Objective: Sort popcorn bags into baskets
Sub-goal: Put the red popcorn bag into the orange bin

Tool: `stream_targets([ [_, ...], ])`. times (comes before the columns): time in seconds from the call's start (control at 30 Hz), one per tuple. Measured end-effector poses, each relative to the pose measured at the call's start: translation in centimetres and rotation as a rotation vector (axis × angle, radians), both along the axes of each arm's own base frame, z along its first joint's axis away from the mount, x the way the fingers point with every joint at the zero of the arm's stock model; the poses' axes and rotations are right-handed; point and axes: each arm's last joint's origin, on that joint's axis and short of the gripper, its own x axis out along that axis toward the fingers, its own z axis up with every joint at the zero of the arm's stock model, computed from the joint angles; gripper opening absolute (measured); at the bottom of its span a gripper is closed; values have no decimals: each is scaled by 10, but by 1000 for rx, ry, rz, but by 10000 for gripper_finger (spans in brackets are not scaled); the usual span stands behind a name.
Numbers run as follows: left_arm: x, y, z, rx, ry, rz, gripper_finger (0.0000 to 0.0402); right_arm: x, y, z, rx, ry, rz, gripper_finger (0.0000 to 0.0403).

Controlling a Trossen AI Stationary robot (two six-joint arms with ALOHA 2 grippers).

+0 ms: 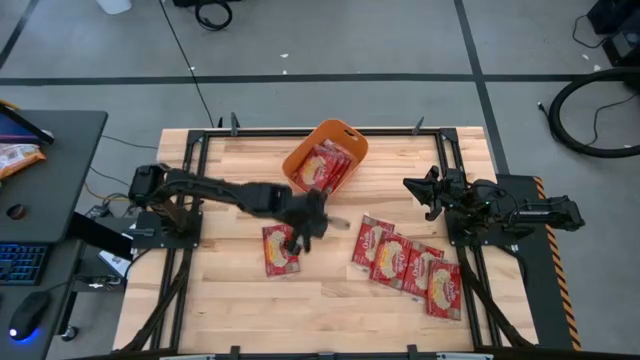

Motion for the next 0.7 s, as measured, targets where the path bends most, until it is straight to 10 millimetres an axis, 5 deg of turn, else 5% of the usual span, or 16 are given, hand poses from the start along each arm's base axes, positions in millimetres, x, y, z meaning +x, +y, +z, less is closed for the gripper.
stream_targets([
  [0.43, -37, -65, -35, 226, 401, -155, 140, 0, 0, 0, 0, 2, 1, 48],
  [0.7, -56, -101, -55, 404, 487, -215, 173, 0, 0, 1, -1, -12, 2, 48],
])
